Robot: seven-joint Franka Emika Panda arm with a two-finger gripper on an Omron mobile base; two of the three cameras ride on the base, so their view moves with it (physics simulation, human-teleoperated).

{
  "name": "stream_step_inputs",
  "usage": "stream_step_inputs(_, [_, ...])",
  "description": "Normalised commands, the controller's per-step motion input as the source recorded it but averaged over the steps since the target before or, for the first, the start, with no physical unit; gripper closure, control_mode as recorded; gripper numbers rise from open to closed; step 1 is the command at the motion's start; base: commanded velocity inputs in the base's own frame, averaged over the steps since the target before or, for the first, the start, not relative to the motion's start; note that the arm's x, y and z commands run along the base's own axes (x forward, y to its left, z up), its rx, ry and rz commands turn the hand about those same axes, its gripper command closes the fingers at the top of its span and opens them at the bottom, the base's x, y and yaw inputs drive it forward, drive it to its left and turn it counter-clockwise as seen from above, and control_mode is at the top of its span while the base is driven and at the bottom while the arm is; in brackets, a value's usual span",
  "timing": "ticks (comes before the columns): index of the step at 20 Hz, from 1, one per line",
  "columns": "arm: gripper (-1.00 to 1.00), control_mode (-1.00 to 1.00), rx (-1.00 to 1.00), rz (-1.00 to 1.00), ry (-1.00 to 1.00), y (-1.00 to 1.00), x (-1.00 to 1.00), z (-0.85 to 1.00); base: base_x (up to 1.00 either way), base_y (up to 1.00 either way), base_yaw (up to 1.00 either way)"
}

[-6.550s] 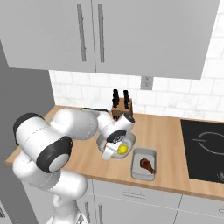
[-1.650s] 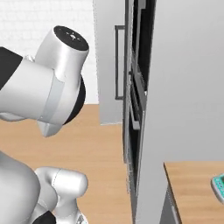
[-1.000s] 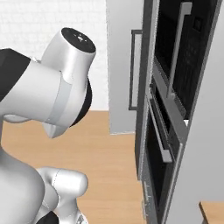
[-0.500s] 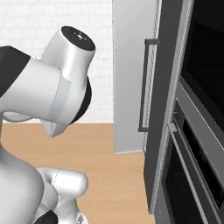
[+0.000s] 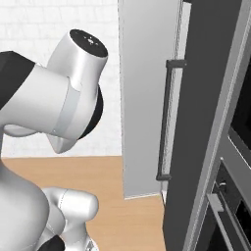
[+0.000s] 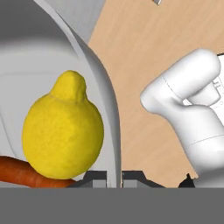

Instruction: Take the meat container that has the chicken drumstick and place it on the second highest rack of the freezer. Then take the vegetable container that has the carrot and lemon and place it on the highest rack of the freezer.

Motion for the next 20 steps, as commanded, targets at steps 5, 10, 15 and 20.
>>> stream_step_inputs(5, [1.00, 1.00, 0.00, 0.00, 0.00, 0.00, 0.00, 0.00, 0.91, 0.24, -0.14])
stream_step_inputs(10, [1.00, 1.00, 0.00, 0.00, 0.00, 0.00, 0.00, 0.00, 0.44, 0.09, -0.31])
stream_step_inputs(15, [1.00, 1.00, 0.00, 0.00, 0.00, 0.00, 0.00, 0.00, 0.04, 0.03, -0.56])
stream_step_inputs(20, [1.00, 1.00, 0.00, 0.00, 0.00, 0.00, 0.00, 0.00, -0.02, 0.05, -0.63])
